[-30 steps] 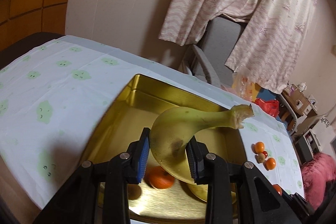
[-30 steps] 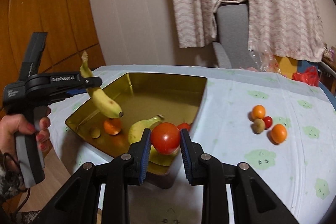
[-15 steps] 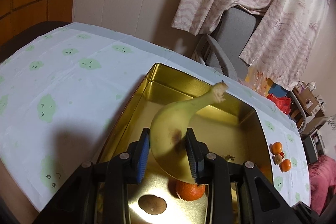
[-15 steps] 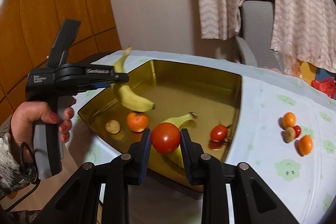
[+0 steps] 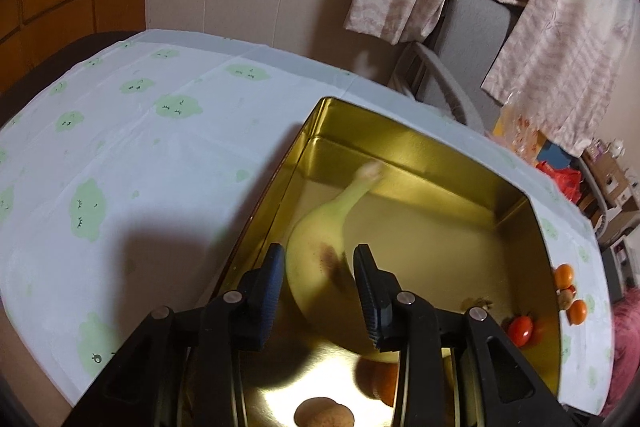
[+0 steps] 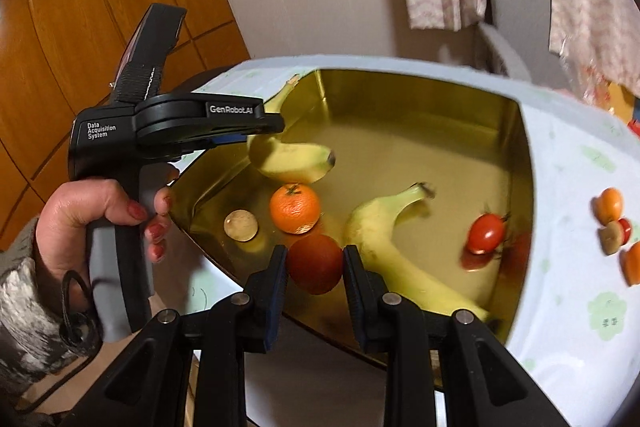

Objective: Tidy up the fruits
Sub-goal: 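Lower the banana into the tin tray and open the left gripper, then lower the red tomato into the tin tray and open the right gripper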

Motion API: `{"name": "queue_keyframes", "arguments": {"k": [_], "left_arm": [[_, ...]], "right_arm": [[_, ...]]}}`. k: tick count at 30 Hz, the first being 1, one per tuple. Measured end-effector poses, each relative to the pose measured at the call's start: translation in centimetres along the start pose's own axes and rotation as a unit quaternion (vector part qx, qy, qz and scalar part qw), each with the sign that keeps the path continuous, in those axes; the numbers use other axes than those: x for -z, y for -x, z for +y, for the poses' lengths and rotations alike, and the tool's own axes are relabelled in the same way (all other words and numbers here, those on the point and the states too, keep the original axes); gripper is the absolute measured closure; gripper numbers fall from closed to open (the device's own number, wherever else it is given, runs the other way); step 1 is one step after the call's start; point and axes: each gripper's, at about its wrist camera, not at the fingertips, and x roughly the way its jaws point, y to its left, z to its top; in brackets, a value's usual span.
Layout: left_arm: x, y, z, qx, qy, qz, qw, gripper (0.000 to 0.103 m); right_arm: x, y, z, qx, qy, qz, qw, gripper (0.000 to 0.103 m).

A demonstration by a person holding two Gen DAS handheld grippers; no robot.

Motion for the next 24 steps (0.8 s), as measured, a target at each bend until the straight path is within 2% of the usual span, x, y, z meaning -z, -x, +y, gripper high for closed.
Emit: {"name": "queue_keyframes", "arguments": {"k": [2, 4, 8, 10, 15, 18, 21, 24], "left_arm": [[0.3, 0.1, -0.1, 0.000, -0.005, 0.000, 1.0000, 0.063], [0.4, 0.3, -0.1, -0.002, -0.006, -0.004, 1.0000, 0.053], [0.8, 1.6, 0.1, 0.003, 0.004, -0.016, 0.9999, 0.046], [1.2, 2.5, 0.1, 0.004, 0.008, -0.026, 0.9996, 0.034], [2.7, 4.8, 0.4, 0.002, 0.026, -0.044, 0.9987, 0.017], [3.6, 5.8, 0.7, -0.004, 0.038, -0.048, 0.9981, 0.014], [4.3, 6.5, 1.1, -0.017, 0.045, -0.052, 0.9975, 0.005], [4.9, 7.1, 1.5, -0.021, 0.055, -0.054, 0.9968, 0.003]], "right_arm": [[-0.2, -0.5, 0.0, 0.005, -0.002, 0.011, 1.000, 0.075], [-0.4, -1.1, -0.1, 0.009, -0.007, 0.025, 1.000, 0.075], [-0.4, -1.8, -0.2, 0.010, -0.011, 0.032, 0.999, 0.075], [-0.4, -1.8, -0.2, 0.010, -0.010, 0.031, 0.999, 0.075], [-0.8, -2.2, 0.0, 0.016, -0.006, 0.028, 0.999, 0.075], [-0.8, -2.3, 0.0, 0.012, -0.009, 0.034, 0.999, 0.075], [-0.3, -1.9, 0.0, 0.012, -0.015, 0.034, 0.999, 0.073], [0.1, -0.9, -0.5, 0.001, -0.032, 0.019, 0.999, 0.068]]}}
